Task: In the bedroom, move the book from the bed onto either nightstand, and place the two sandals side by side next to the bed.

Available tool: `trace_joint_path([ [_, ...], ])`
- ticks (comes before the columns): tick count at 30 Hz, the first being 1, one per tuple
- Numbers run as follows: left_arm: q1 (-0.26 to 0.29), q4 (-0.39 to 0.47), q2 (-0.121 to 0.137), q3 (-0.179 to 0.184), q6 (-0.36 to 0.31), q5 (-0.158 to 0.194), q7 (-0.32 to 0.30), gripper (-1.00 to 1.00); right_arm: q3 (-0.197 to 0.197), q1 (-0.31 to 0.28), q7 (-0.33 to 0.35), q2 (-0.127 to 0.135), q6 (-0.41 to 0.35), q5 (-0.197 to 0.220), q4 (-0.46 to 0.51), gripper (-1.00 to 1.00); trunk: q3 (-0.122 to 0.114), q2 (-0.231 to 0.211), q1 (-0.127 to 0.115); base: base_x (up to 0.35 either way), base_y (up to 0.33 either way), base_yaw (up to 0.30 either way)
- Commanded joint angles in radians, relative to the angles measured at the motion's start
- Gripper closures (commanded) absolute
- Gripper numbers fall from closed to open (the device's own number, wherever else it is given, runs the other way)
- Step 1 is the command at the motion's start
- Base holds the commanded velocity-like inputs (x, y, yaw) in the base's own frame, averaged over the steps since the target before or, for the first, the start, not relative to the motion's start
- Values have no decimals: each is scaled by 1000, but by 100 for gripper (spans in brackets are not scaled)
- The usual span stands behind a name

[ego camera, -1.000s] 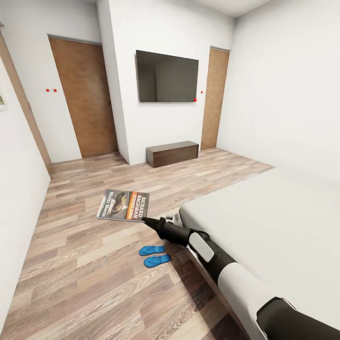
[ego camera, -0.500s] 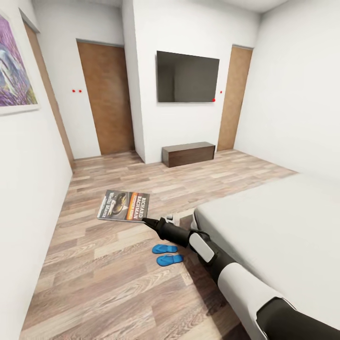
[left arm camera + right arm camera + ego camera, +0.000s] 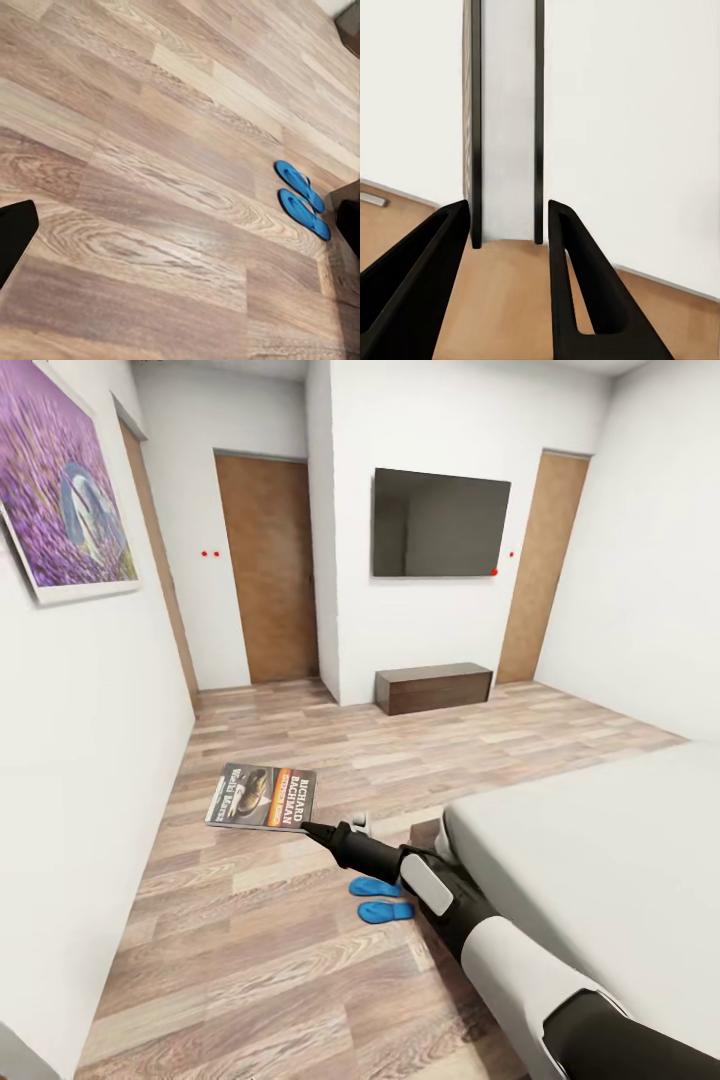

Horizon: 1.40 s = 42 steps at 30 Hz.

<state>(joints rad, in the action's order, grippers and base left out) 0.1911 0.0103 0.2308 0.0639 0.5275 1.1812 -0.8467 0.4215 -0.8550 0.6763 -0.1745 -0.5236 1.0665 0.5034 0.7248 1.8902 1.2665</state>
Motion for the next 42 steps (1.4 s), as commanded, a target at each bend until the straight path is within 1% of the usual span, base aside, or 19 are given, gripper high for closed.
trace_joint_path([
  [1,1,-1,0,7,3,7,-3,-100,0,-1,0,0,-7,12,0,100,1,0,0,0,0,232],
  [26,1,-1,-2,8,-1,9,-3,-100,-4,-1,-1,0,-9,11,-5,100,1,0,0,0,0,232],
  [42,1,-1,-2,8,-1,9,-3,-100,-7,-1,0,0,-9,13,-28,100,1,0,0,0,0,226],
])
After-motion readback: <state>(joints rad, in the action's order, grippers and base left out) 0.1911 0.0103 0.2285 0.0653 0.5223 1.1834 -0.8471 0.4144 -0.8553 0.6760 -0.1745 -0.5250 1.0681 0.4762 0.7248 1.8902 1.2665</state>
